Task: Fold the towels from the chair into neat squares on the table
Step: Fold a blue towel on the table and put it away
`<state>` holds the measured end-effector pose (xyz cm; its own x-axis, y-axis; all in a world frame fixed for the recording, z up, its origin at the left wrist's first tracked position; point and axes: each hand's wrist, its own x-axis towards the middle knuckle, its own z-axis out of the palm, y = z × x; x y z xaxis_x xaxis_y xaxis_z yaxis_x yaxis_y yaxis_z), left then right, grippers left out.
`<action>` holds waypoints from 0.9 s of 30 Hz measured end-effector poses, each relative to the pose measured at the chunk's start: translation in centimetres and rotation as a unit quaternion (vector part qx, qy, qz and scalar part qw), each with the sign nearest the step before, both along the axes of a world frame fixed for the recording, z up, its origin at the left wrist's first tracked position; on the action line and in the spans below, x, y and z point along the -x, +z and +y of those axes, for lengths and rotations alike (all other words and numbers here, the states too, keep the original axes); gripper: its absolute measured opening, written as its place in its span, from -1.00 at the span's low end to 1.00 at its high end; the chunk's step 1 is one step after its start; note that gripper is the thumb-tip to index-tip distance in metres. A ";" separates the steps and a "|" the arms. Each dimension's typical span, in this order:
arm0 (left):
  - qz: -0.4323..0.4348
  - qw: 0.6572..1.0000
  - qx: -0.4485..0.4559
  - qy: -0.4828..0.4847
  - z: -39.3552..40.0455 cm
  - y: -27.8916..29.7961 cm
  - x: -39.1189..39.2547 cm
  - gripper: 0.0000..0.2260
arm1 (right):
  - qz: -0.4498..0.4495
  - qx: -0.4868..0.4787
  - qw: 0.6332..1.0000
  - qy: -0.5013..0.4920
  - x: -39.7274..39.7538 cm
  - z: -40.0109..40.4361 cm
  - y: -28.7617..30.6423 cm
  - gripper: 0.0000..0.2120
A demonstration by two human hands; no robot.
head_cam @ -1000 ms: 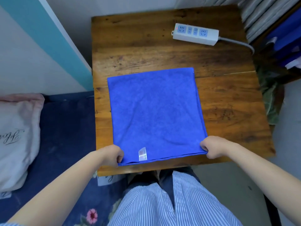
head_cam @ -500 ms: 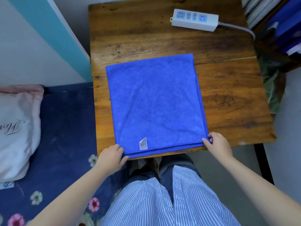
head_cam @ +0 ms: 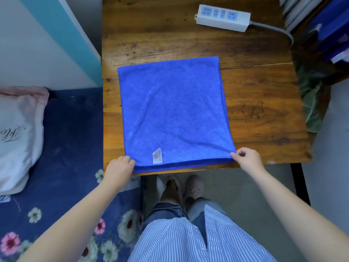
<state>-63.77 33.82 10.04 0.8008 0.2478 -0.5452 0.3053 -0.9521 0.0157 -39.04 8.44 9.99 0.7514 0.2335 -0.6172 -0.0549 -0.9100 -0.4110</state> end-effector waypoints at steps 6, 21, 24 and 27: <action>-0.104 0.993 -0.046 0.019 -0.7 0.2 1.8 -0.76 | 0.006 -0.043 0.999 0.016 -0.3 -1.0 0.7 -0.61; -0.096 0.991 -0.043 0.084 -3.5 -4.2 2.6 -0.53 | -0.003 -0.017 0.999 0.048 0.3 -2.1 -1.7 -0.63; -0.098 0.989 -0.034 0.105 -3.3 -4.2 2.3 -0.55 | -0.003 -0.015 0.998 0.062 0.3 -2.0 -1.7 -0.63; -0.127 0.985 -0.025 0.118 -3.7 -3.9 2.0 -0.46 | -0.010 -0.009 0.996 0.084 0.5 -2.3 -1.4 -0.63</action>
<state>-65.78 30.14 6.11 0.8266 0.4649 -0.3173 0.5104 -0.8567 0.0743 -39.50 6.10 8.59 0.7122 0.3685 -0.5974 0.1061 -0.8979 -0.4273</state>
